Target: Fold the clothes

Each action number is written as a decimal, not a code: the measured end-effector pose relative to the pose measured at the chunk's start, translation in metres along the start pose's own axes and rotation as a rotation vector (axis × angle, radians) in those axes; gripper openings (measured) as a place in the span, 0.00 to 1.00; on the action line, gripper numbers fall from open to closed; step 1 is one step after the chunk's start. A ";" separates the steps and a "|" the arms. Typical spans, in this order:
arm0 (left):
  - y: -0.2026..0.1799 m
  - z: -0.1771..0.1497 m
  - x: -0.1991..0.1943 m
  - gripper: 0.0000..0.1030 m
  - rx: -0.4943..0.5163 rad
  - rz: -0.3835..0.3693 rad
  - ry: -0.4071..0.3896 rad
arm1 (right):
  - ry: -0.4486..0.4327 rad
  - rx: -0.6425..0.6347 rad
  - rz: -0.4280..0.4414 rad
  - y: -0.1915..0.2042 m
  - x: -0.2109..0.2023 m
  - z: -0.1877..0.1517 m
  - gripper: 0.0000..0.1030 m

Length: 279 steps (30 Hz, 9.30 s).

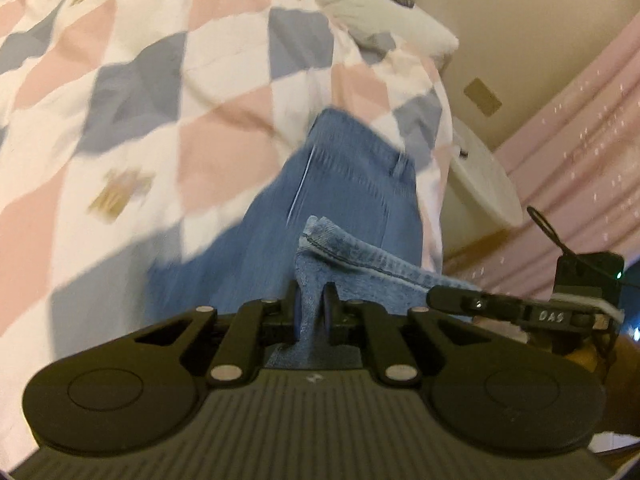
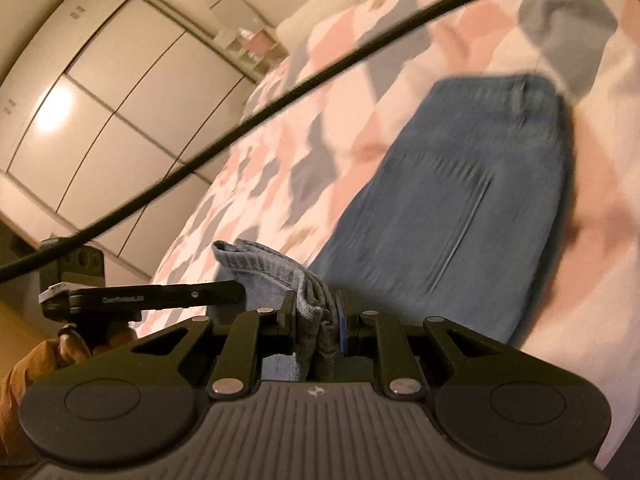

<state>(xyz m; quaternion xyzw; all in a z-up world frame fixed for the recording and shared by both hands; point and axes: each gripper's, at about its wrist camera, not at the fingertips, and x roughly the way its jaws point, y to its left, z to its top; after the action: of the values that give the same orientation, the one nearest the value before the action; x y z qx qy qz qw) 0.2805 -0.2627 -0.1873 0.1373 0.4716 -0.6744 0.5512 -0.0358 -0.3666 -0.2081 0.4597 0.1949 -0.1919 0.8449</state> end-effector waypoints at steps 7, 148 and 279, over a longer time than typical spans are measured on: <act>-0.017 0.067 0.064 0.07 0.022 0.011 0.022 | -0.015 0.011 -0.035 -0.048 0.003 0.065 0.18; -0.113 -0.367 -0.063 0.18 1.613 0.358 -0.040 | 0.315 -1.534 -0.562 0.133 -0.067 -0.351 0.33; -0.038 -0.009 0.059 0.15 -0.171 0.782 -0.163 | 0.292 -0.818 -0.275 -0.012 0.080 0.120 0.24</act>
<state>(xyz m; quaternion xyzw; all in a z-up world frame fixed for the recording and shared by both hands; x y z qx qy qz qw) 0.2230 -0.2942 -0.2149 0.2062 0.3930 -0.3813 0.8110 0.0444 -0.4866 -0.1967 0.0801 0.4313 -0.1428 0.8872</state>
